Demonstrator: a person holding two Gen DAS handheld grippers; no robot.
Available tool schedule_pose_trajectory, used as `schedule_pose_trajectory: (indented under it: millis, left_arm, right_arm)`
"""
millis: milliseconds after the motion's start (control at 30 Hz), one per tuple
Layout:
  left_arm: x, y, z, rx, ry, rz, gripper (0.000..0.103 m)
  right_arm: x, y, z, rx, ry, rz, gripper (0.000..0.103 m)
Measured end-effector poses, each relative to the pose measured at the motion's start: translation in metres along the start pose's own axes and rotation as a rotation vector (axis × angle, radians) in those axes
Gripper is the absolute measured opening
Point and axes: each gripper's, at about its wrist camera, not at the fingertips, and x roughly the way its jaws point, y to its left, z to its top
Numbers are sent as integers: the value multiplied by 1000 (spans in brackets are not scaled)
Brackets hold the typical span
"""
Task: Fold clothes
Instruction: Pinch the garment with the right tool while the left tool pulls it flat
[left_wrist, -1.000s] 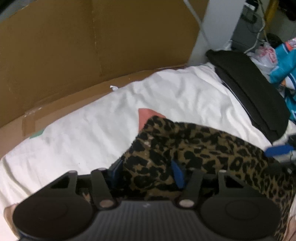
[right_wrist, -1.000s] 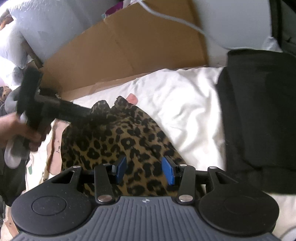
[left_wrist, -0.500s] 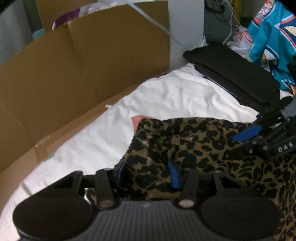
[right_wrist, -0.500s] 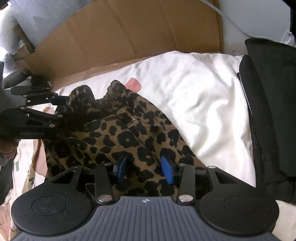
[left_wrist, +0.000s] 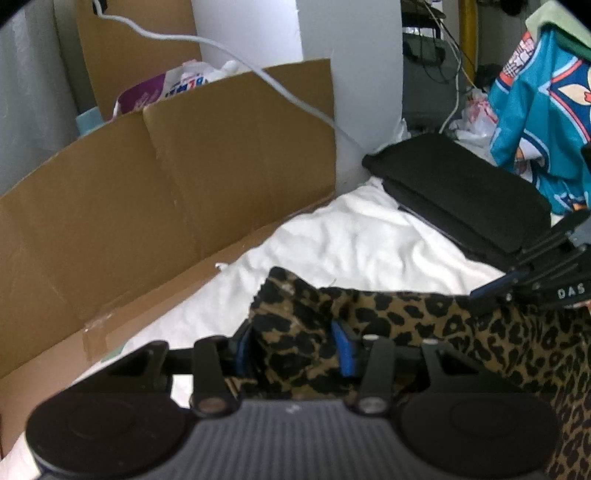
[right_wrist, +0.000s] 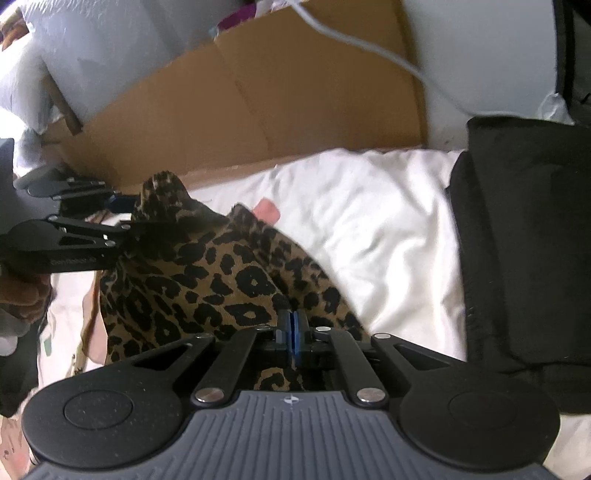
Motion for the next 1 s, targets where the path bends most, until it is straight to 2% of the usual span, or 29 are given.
schedule_pose_trajectory:
  millis: [267, 433, 500, 567, 633, 667, 867, 900, 933, 967, 1000]
  left_arm:
    - [21, -6, 6, -25, 3, -4, 47]
    - [49, -6, 0, -40, 38, 17, 47]
    - [57, -6, -3, -43, 48, 20, 47]
    - [61, -6, -6, -46, 46, 19, 47]
    - [62, -4, -8, -47, 40, 15, 47]
    - [61, -3, -8, -48, 36, 13, 47]
    - [57, -1, -6, -52, 14, 13, 47]
    - [56, -1, -6, -52, 8, 13, 47]
    - [55, -1, -5, -53, 2, 12, 47]
    - [53, -1, -4, -56, -5, 10, 47]
    - [51, 0, -3, -59, -14, 5, 47]
  right_arm:
    - [-12, -10, 4, 29, -26, -18, 0]
    - [-7, -21, 6, 82, -15, -25, 2]
    - [-8, -24, 2, 84, -5, -16, 8]
    - [-10, -26, -2, 71, 10, -4, 30]
    - [-12, -23, -7, 34, 16, 3, 43]
    - [-12, -21, -9, 16, 22, 3, 44]
    - [-10, -20, -16, -26, 55, -12, 42]
    - [-9, -20, -18, -33, 61, -14, 37]
    - [-9, -20, -19, -41, 66, -16, 14]
    - [-8, -20, -20, -48, 72, -19, 2]
    - [-8, -20, -21, -55, 77, -21, 2]
